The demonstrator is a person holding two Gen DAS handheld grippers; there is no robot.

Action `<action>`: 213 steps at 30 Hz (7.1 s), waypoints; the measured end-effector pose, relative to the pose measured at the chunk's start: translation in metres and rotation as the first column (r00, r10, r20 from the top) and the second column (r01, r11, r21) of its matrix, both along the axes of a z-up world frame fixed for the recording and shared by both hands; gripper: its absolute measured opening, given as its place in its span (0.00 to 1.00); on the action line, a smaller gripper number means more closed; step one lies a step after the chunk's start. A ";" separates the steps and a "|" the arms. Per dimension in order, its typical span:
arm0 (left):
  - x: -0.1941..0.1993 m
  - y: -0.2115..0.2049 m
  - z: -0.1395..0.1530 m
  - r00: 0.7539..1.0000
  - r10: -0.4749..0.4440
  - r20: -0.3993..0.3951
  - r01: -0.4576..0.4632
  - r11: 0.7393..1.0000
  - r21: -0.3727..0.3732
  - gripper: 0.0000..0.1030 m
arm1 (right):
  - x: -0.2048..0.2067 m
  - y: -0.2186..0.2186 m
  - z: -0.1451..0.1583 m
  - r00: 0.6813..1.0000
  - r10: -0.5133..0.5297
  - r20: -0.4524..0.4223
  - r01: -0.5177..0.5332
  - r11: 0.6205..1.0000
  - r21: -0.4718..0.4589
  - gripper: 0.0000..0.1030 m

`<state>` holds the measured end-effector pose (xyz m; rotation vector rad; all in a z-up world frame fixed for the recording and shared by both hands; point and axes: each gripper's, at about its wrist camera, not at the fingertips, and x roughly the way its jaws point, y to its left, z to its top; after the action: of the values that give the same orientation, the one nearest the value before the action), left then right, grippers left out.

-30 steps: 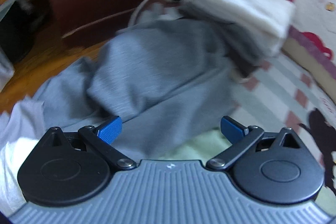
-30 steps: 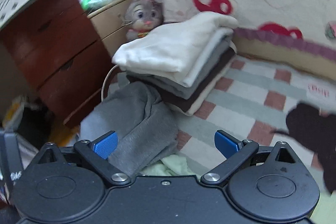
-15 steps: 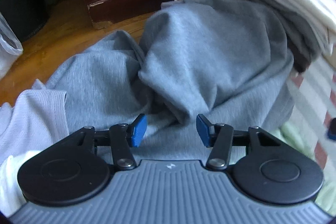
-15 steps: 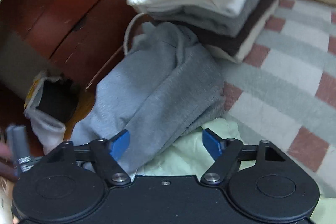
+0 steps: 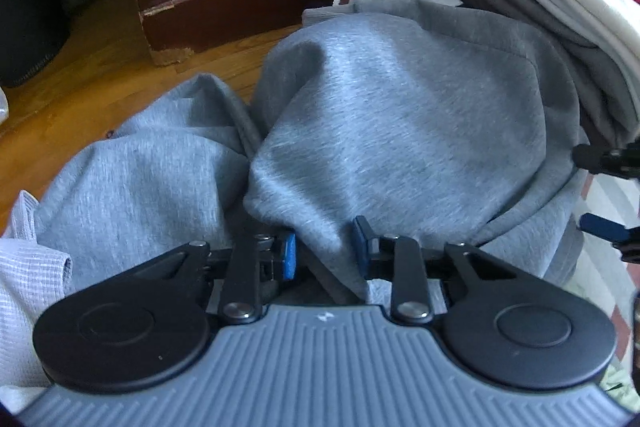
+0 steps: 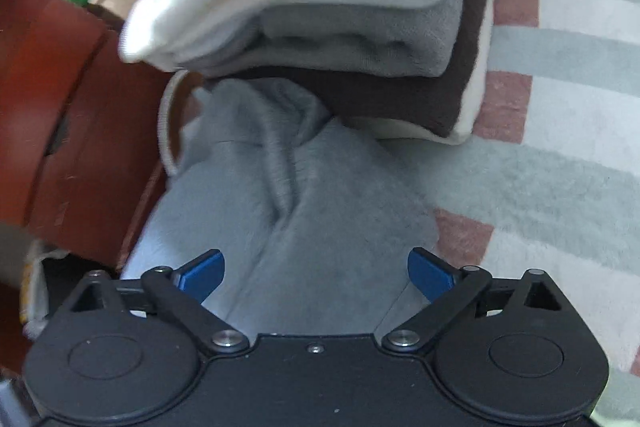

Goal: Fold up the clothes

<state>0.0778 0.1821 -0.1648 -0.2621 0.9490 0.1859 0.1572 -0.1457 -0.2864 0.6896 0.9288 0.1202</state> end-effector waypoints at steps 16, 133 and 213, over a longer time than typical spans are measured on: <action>0.016 0.005 -0.014 0.996 -0.047 0.078 0.062 0.977 -0.203 0.14 | 0.011 0.025 0.008 0.982 0.138 0.133 -0.123 0.986 -0.113 0.10; -0.069 -0.417 0.317 0.242 -0.722 0.649 0.710 0.587 0.389 0.11 | -0.319 -0.282 0.325 0.675 -0.106 0.731 0.136 0.990 0.017 0.16; -0.043 -0.270 -0.019 0.822 -0.548 0.154 0.568 0.806 -0.166 0.12 | -0.216 -0.455 0.122 0.896 -0.436 -0.089 0.305 0.748 -0.589 0.68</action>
<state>0.0348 -0.0874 -0.1838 -0.1670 0.9098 -0.4738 -0.0585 -0.6006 -0.1648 0.3196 0.9570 -0.5914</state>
